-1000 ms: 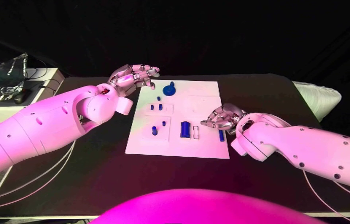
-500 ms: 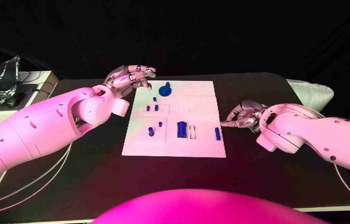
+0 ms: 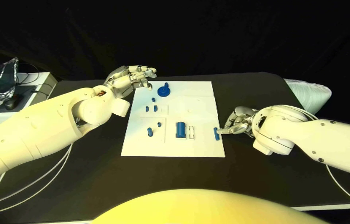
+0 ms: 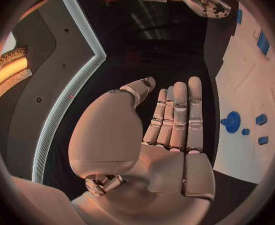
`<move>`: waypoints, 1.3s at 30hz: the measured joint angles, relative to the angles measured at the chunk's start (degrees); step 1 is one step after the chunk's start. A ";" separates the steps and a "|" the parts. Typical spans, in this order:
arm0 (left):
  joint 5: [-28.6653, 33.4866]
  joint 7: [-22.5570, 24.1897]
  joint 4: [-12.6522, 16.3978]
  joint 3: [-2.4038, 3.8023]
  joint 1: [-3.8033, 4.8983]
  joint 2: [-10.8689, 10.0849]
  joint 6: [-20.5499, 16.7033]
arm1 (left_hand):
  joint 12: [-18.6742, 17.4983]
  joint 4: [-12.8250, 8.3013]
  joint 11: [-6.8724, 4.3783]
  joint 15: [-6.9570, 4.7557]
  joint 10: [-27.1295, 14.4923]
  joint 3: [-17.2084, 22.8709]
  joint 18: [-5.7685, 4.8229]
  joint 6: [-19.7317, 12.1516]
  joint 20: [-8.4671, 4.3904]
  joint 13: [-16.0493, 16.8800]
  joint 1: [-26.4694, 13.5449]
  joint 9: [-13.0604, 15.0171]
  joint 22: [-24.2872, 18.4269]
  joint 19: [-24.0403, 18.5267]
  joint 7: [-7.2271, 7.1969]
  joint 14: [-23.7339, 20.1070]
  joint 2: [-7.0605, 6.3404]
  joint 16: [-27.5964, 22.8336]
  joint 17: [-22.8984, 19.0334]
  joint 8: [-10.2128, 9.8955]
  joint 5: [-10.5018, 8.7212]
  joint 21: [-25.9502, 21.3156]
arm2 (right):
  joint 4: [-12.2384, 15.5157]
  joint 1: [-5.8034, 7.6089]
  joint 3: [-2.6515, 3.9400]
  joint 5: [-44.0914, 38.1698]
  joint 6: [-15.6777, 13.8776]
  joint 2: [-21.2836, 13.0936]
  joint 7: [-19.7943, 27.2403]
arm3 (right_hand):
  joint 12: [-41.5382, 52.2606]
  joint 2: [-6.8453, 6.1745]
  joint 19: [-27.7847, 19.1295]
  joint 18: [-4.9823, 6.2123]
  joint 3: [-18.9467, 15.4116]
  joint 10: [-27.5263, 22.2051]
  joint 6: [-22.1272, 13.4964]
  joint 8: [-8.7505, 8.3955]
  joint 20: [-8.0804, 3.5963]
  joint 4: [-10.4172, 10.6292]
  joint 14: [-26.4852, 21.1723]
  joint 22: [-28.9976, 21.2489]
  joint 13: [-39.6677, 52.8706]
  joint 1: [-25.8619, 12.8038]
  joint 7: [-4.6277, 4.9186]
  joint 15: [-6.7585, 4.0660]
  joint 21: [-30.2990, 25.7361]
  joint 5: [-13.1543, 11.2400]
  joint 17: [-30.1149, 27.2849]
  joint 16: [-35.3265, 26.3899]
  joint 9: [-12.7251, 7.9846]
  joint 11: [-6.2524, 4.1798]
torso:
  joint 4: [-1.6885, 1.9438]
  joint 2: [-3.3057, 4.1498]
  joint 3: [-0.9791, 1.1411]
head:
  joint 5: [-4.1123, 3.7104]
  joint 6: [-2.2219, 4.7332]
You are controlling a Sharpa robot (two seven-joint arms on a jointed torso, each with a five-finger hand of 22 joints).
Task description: Assemble the parts on the task board
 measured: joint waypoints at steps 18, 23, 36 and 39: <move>0.00 -0.11 0.06 0.00 0.00 -0.14 0.16 | 0.00 0.16 0.00 0.00 0.00 -0.16 0.00 0.00 0.00 -0.04 0.00 -0.05 0.01 0.00 0.00 0.00 0.00 0.00 0.04 0.00 0.00 0.00 | -3.08 -1.53 -0.38 -3.10 -0.73 4.25 -1.71 | 0.00 0.56 0.00 0.00 -0.56 -0.01 0.61 0.00 0.00 -0.09 0.00 0.05 -0.01 -0.56 -0.20 0.00 0.00 0.30 -0.01 0.00 0.36 -0.43 | -0.01 0.06 -0.06 | 0.35 0.00; 0.00 -0.14 0.10 0.00 0.00 -0.30 0.19 | 0.00 0.16 0.00 0.00 0.00 -0.16 0.00 0.00 0.00 -0.04 0.00 -0.05 -0.05 0.00 0.00 0.00 0.00 0.00 0.04 0.00 0.00 -0.22 | -3.80 -1.80 -0.42 -4.74 -0.73 4.76 -1.84 | 0.00 0.56 0.00 0.00 -0.56 0.00 0.61 0.00 0.00 -0.09 0.00 0.04 -0.02 -0.55 -0.20 0.00 0.00 0.30 -0.01 0.00 0.41 -0.43 | 0.00 0.06 -0.07 | 0.43 0.00; 0.00 -0.33 0.22 0.00 0.00 -0.48 0.26 | 0.00 0.16 0.00 0.00 0.00 -0.16 0.00 -0.20 0.00 -0.04 0.00 -0.05 -0.05 0.00 -0.20 0.00 0.00 0.00 0.03 0.00 0.00 -0.22 | -5.14 -2.96 -0.49 -10.61 -0.74 6.24 -1.98 | 0.00 0.55 0.00 0.00 -0.37 0.00 0.74 0.20 -0.01 -0.28 0.00 0.03 -0.03 0.67 -0.30 0.00 0.00 0.54 -0.02 0.00 1.10 -0.43 | -0.05 0.03 -0.05 | 0.64 0.00; 0.00 -0.37 0.24 0.00 0.00 -0.53 0.27 | 0.00 0.31 0.00 0.00 0.00 -0.31 0.00 -0.20 0.00 -0.04 0.00 -0.05 -0.10 0.00 -0.20 0.00 0.00 0.00 0.03 0.00 0.00 -0.22 | -5.31 -3.23 -0.44 -11.88 -0.73 6.50 -1.98 | 0.00 0.38 0.00 0.00 -0.06 0.00 1.03 0.18 -0.01 -0.59 0.00 0.03 -0.03 1.89 -0.22 0.00 0.00 0.54 -0.02 0.00 1.38 -0.43 | -0.06 0.01 -0.05 | 0.64 0.00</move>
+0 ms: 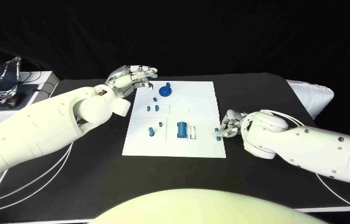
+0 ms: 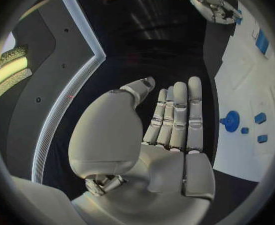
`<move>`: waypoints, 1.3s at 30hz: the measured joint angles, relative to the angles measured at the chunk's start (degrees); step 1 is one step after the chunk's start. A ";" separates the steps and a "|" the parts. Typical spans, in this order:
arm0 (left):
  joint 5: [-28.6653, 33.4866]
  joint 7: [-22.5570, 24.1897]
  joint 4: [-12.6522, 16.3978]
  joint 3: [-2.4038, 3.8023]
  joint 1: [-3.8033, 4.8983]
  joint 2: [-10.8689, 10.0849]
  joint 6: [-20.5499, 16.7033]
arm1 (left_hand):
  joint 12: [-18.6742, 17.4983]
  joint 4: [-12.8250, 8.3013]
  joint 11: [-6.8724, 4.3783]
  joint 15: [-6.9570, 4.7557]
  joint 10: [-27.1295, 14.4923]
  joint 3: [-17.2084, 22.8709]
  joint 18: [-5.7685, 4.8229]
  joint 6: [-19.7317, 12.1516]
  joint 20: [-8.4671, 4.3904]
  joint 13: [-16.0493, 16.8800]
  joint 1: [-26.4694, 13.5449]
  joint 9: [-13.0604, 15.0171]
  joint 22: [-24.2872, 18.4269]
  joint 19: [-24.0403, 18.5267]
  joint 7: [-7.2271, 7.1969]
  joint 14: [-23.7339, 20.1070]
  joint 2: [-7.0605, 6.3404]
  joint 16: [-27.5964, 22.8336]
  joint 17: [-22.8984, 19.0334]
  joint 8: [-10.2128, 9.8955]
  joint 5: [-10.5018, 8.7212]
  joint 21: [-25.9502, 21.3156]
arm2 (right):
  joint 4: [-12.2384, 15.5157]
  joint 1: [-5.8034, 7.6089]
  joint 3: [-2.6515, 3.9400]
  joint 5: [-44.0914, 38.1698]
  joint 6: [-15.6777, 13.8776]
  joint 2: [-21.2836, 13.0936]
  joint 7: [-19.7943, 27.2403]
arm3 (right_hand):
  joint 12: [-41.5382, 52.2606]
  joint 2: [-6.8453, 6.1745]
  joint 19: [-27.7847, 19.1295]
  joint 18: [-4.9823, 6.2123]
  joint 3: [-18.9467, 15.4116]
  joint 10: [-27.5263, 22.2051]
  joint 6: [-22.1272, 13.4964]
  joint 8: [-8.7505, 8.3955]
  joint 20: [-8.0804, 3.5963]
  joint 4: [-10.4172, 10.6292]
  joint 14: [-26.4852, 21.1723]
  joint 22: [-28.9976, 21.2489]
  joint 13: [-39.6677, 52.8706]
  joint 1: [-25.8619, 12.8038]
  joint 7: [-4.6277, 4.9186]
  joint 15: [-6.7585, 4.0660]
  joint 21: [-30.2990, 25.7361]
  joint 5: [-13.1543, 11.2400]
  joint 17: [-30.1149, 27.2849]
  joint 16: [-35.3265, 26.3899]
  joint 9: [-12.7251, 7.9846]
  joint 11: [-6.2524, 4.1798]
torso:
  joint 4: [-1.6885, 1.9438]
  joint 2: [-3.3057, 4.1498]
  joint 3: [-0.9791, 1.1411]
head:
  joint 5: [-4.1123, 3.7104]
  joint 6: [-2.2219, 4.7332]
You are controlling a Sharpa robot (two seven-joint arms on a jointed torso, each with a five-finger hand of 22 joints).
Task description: Assemble the parts on the task board
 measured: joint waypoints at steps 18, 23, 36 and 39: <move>-0.01 -0.12 0.14 0.00 0.00 -0.19 0.01 | 0.00 0.16 0.00 0.00 0.00 0.17 0.00 -0.21 0.00 0.01 0.00 -0.07 0.01 0.00 0.21 0.00 0.00 0.00 -0.01 0.00 0.00 0.00 | -0.06 -0.67 0.20 -2.67 0.00 0.68 0.57 | 0.00 -1.66 0.00 0.00 5.02 0.00 -1.21 -0.59 0.00 -1.47 0.00 -0.01 0.04 6.29 0.70 0.00 0.21 9.01 -0.01 0.00 4.33 0.02 | -0.03 -0.02 0.01 | 0.01 0.00; -0.01 -0.13 0.18 0.00 0.00 -0.23 0.00 | 0.00 0.16 0.00 0.00 0.00 0.17 0.00 -0.21 0.00 0.01 0.00 -0.07 0.01 0.00 0.21 0.00 0.00 0.00 -0.01 0.00 0.00 0.00 | 0.08 -0.72 0.20 -2.64 0.00 0.65 0.88 | 0.00 -2.26 0.00 0.00 7.83 0.01 -1.40 -0.69 0.00 -0.41 0.00 -0.01 0.03 7.24 0.90 0.00 0.21 13.42 -0.01 0.00 5.58 0.04 | -0.02 -0.03 0.01 | 0.01 0.00; -0.02 -0.17 0.22 0.00 0.00 -0.29 0.00 | 0.00 0.32 0.00 0.00 0.00 0.01 0.00 -0.21 0.21 -0.05 0.00 -0.07 -0.09 0.22 0.21 0.00 0.00 0.00 0.04 0.00 0.00 0.00 | 1.57 -0.35 0.07 -0.31 -1.30 -0.54 1.35 | 0.00 -1.88 0.00 0.00 9.81 -0.11 -1.23 -5.86 0.00 0.34 0.00 -0.02 0.03 5.74 1.24 0.01 0.21 20.45 -0.01 0.00 4.61 0.33 | -0.02 -0.02 0.01 | 0.38 0.00; -0.02 -0.17 0.22 0.00 0.00 -0.29 0.00 | 0.00 0.32 0.00 0.00 0.00 0.01 0.00 -0.21 0.21 -0.05 0.00 -0.07 -0.09 0.21 0.21 0.00 0.00 0.00 0.04 0.00 0.00 0.00 | 2.00 0.32 0.02 1.11 -1.68 -0.57 1.39 | 0.00 -1.88 0.00 0.00 12.74 -0.11 -1.31 -6.33 0.00 -2.42 0.00 -0.02 0.02 4.99 1.20 0.01 0.45 21.42 -0.01 0.00 0.66 0.33 | -0.02 -0.02 0.01 | 0.41 0.00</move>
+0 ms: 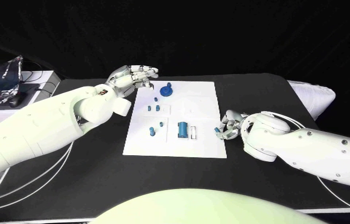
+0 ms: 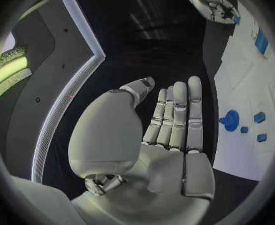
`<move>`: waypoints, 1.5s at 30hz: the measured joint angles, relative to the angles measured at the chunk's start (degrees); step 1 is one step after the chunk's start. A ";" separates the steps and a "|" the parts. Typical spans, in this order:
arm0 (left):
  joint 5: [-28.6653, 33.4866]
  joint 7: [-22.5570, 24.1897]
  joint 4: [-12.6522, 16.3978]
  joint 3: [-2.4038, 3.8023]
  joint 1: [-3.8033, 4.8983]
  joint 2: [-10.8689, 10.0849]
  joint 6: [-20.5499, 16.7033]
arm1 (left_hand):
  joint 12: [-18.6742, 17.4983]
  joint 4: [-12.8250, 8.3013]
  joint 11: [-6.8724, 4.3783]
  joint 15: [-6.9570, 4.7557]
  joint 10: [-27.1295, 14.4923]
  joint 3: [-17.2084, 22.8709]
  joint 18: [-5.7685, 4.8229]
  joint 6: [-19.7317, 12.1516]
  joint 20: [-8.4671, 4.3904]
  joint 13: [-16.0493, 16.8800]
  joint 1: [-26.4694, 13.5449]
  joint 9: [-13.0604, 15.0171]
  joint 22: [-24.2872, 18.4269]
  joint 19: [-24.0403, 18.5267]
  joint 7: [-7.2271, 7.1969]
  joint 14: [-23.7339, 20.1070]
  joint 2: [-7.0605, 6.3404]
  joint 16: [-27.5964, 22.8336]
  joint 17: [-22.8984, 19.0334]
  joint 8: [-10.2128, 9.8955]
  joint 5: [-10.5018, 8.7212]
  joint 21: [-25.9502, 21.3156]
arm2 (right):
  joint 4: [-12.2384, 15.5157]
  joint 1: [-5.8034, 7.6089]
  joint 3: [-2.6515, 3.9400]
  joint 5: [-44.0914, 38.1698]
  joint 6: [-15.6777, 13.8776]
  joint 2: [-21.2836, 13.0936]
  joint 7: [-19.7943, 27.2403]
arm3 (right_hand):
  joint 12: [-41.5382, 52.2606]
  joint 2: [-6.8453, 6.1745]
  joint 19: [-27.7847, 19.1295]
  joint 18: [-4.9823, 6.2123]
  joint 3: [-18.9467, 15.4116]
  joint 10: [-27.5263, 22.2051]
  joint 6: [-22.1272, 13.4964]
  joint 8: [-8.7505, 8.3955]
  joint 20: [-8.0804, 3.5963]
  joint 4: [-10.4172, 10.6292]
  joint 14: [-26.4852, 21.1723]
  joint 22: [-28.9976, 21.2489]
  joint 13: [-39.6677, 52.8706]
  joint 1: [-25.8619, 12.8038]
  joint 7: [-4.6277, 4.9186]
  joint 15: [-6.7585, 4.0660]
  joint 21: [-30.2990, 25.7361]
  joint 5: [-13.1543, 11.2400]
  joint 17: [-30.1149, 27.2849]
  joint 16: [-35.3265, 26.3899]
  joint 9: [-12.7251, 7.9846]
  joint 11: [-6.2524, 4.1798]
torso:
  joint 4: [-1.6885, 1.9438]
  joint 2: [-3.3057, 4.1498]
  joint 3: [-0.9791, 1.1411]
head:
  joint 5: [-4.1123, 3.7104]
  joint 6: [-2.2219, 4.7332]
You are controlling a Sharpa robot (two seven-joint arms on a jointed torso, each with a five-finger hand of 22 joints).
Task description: Assemble the parts on the task board
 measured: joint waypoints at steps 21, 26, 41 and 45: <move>0.00 -0.13 0.11 0.00 0.00 0.15 0.02 | 0.00 0.00 0.00 0.00 0.00 0.00 0.00 0.00 -0.01 0.01 0.00 -0.05 0.01 -0.01 0.00 0.00 0.00 0.00 -0.01 0.00 0.00 -0.23 | -2.42 3.12 0.27 13.15 -3.00 6.65 0.39 | 0.00 -0.36 0.00 0.00 0.81 0.00 0.18 0.78 0.00 -0.81 0.00 -0.01 -0.02 -1.57 0.14 0.00 0.00 0.23 0.00 0.00 1.62 0.00 | 0.03 -0.02 -0.10 | -0.08 0.00; -0.01 -0.19 0.11 0.00 0.00 0.28 0.06 | 0.00 0.00 0.00 0.00 0.00 0.00 0.00 0.00 -0.01 0.01 0.00 -0.05 -0.06 -0.01 0.00 0.00 0.00 0.00 -0.01 0.00 0.00 -0.23 | -4.78 2.70 0.18 14.89 -3.51 8.80 0.62 | 0.00 -0.43 0.00 0.00 2.67 0.00 0.18 0.77 0.00 -2.67 0.00 -0.01 -0.02 -3.17 0.14 0.00 -0.25 -0.24 -0.01 0.00 1.71 0.00 | 0.03 -0.01 -0.10 | -0.18 0.00; -0.01 -0.32 0.07 0.00 0.00 0.25 0.13 | 0.00 0.24 0.00 0.00 0.00 -0.25 0.00 0.00 -0.21 0.01 0.00 -0.05 -0.06 0.20 0.00 0.00 0.00 0.00 -0.02 0.00 0.00 -0.22 | -6.31 1.76 0.01 17.56 -2.46 10.80 0.34 | 0.00 -0.52 0.00 0.00 5.52 0.00 0.18 0.83 0.00 -6.19 0.00 0.04 0.02 -6.25 0.14 0.00 -0.51 -1.60 -0.01 0.00 2.12 0.00 | -0.03 0.07 0.03 | -0.09 0.00; -0.01 -0.35 0.07 0.00 0.00 0.25 0.15 | 0.00 0.24 0.00 0.00 0.00 -0.25 0.00 0.00 -0.21 0.02 0.00 -0.05 -0.06 0.19 0.00 0.00 0.00 0.00 -0.02 0.00 0.00 -0.22 | -5.94 1.63 -0.04 17.90 -2.09 10.87 0.20 | 0.00 -0.44 0.00 0.00 5.52 0.00 0.40 0.83 0.00 -6.50 0.00 0.03 0.02 -6.93 0.33 0.00 -0.51 -2.59 -0.01 0.00 2.22 0.00 | -0.07 0.07 0.06 | -0.06 0.00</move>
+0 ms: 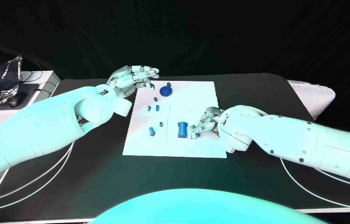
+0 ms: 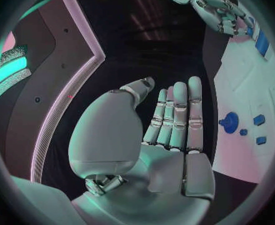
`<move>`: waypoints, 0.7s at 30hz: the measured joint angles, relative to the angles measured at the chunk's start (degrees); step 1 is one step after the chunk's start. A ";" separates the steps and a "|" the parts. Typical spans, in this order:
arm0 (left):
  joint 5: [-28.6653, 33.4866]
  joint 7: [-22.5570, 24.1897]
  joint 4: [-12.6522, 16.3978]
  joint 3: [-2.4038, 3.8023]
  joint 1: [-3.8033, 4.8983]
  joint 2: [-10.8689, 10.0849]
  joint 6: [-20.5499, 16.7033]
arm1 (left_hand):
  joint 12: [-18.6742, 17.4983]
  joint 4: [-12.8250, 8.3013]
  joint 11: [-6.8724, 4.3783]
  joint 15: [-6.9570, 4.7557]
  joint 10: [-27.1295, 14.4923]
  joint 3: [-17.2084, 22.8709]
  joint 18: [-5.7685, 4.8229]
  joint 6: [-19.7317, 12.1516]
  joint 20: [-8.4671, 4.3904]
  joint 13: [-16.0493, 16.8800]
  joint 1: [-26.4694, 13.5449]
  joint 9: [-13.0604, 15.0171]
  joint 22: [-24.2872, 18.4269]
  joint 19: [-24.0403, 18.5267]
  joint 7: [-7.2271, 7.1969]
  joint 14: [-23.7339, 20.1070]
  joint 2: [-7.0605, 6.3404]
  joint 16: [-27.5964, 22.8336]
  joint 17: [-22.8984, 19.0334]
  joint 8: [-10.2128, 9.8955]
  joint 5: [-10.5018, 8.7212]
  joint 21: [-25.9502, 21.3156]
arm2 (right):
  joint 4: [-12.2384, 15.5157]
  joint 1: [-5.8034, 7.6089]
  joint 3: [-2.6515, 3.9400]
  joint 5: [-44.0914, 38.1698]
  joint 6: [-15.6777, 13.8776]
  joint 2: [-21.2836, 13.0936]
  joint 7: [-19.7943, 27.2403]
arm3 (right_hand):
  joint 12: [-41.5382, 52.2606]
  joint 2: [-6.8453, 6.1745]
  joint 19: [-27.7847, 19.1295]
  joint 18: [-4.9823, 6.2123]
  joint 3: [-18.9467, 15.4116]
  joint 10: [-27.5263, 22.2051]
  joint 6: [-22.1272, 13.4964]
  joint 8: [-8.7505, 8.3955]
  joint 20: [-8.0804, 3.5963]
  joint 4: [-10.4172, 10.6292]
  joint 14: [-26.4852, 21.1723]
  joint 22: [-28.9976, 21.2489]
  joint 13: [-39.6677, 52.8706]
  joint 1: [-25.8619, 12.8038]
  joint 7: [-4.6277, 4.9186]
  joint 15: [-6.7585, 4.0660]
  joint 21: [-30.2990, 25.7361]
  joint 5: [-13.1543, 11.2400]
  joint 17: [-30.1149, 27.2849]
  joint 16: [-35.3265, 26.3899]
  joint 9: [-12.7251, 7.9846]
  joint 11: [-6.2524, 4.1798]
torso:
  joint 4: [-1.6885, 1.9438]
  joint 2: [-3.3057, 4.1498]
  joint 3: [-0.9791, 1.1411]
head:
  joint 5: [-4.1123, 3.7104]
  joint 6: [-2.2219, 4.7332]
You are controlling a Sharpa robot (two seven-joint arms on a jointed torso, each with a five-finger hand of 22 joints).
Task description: Assemble the parts on the task board
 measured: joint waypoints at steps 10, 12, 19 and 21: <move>0.00 -0.06 -0.01 0.00 0.00 -0.06 0.04 | 0.00 0.16 0.21 0.00 -0.21 0.16 0.00 0.00 0.00 0.00 0.00 0.00 -0.09 0.00 0.00 0.00 0.00 0.00 0.00 0.00 0.00 0.00 | -0.02 -0.05 -0.01 0.33 0.40 0.18 -0.34 | 0.00 0.07 0.00 0.00 -0.01 0.00 0.56 0.00 0.00 0.01 0.00 -0.01 -0.01 -0.99 -0.56 0.00 0.00 -0.90 0.00 0.00 0.10 0.00 | 0.03 -0.01 0.01 | 0.00 0.00; 0.00 -0.08 -0.01 0.00 0.00 -0.08 0.05 | 0.00 0.16 0.21 0.00 -0.21 0.16 0.00 0.00 0.00 0.00 0.00 0.00 -0.09 0.00 0.00 0.00 0.00 0.00 -0.01 0.00 0.00 0.00 | -0.11 -0.05 -0.01 0.34 0.48 0.25 -0.40 | 0.00 -0.22 0.00 0.00 -0.27 0.00 0.82 0.00 0.00 0.27 0.00 -0.01 -0.01 -1.28 -0.82 0.00 0.00 -1.12 0.00 0.00 0.11 0.00 | 0.03 -0.01 -0.01 | 0.03 0.00; 0.00 -0.15 0.03 0.00 0.00 -0.15 0.11 | 0.00 0.16 0.21 0.00 -0.21 0.16 0.00 0.00 0.00 0.00 0.00 0.00 -0.08 0.00 0.00 0.00 0.00 0.00 0.01 0.00 0.00 0.00 | -0.95 -0.04 0.00 0.36 0.89 0.65 -0.62 | 0.00 -0.44 0.00 0.00 -1.79 0.01 1.93 0.23 0.00 1.78 0.00 -0.01 -0.02 -3.48 -1.52 -0.01 0.00 -2.02 0.00 0.00 -0.01 -0.01 | 0.07 -0.01 -0.03 | 0.10 0.00; 0.00 -0.17 0.04 0.00 0.00 -0.20 0.12 | 0.00 0.16 0.21 0.00 -0.21 0.16 0.00 0.00 0.00 -0.02 0.00 -0.04 -0.08 0.00 0.00 0.00 0.00 0.00 0.05 0.18 0.00 0.00 | -1.23 -0.06 0.00 0.36 1.03 0.74 -0.69 | 0.00 -0.07 0.00 0.00 -2.48 0.01 2.13 -0.07 0.00 2.47 0.00 -0.01 -0.02 -4.33 -1.73 -0.01 0.00 -3.56 0.00 0.00 -0.08 -0.01 | 0.07 -0.01 -0.03 | 0.11 0.00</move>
